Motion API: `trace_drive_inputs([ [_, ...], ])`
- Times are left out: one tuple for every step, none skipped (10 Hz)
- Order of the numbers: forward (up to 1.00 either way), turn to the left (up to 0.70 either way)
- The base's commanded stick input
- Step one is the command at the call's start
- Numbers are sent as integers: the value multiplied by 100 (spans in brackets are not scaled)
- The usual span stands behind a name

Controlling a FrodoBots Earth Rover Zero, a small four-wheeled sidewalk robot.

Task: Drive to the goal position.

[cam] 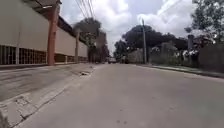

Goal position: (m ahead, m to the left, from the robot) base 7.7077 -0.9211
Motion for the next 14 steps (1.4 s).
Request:
trace_drive_inputs([
  [100,0],
  [100,0],
  [100,0],
  [100,0],
  [100,0],
  [100,0],
  [100,0],
  [100,0],
  [100,0],
  [100,0],
  [100,0],
  [100,0],
  [100,0],
  [100,0],
])
